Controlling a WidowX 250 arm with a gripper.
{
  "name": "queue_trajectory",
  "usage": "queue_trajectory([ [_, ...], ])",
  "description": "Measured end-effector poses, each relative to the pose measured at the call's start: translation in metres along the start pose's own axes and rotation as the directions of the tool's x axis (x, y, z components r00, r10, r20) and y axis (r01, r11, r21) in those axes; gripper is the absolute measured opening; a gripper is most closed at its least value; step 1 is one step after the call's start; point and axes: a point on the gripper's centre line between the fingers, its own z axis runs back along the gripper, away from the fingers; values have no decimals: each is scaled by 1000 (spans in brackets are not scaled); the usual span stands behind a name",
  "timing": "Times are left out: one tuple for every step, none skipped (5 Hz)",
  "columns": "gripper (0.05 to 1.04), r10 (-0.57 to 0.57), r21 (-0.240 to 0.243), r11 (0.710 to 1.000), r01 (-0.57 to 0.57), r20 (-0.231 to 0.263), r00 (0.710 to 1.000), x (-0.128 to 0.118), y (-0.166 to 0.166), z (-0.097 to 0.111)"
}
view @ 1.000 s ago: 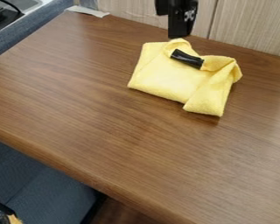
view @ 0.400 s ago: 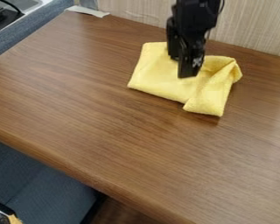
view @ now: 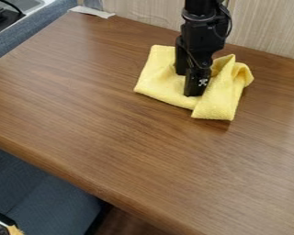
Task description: Move the cloth to the left edge of the table
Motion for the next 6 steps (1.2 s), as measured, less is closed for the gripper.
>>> queue_trajectory([
  [1001, 31, -10, 999, -31, 3, 1000, -11, 5, -1],
  [1001, 76, -11, 997, -76, 6, 997, -23, 17, 0],
  [1001, 178, 15, 984, -178, -14, 984, -53, 45, 5],
  [1001, 257, 30, 966, -256, -37, 966, -71, 71, 1],
  [1001, 340, 61, 939, -337, -54, 939, -93, 95, 1],
  [1001, 408, 85, 912, -402, -72, 910, -117, 112, 2],
])
